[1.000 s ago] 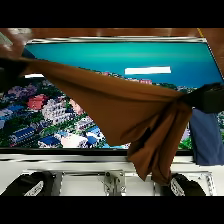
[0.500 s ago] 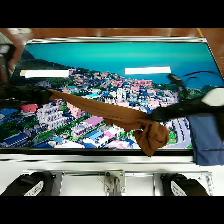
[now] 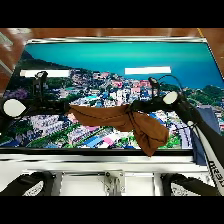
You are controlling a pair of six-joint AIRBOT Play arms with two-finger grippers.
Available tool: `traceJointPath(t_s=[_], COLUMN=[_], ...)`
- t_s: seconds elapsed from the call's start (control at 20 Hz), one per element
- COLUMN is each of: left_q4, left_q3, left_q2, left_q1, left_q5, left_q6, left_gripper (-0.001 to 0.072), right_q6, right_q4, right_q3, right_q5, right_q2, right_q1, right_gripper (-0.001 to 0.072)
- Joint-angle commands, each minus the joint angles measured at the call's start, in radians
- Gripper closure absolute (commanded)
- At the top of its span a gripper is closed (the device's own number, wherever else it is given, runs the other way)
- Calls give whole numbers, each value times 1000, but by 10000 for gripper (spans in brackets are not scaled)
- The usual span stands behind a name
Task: Fold the shirts.
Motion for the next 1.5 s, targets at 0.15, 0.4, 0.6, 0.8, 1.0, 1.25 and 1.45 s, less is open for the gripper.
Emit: traceJointPath(t_s=[0.15, 0.4, 0.6, 0.8, 1.0, 1.25, 1.45], left_q4=[-8, -8, -20, -45, -45, -45, -41], left_q3=[-16, -16, -16, -16, -16, -16, 3], left_q2=[-12, -12, -11, -11, -11, -11, -11], left_q1=[-1, -1, 0, -1, 0, 0, 22], left_q5=[7, 7, 3, 3, 4, 10, 40], left_q6=[0, 0, 0, 0, 0, 0, 19], left_gripper=[670, 670, 670, 670, 670, 670, 670], right_q6=[74, 10, -25, -8, -27, -108, -253], right_q4=[-491, -184, -71, -45, 30, 128, 237], right_q3=[70, -341, -574, -592, -592, -592, -507], right_q5=[502, 581, 356, 225, 182, 190, 303], right_q2=[203, 298, 298, 296, 234, 171, 208], right_q1=[-383, -750, -741, -741, -741, -741, -741], right_gripper=[118, 116, 116, 116, 122, 506, 648])
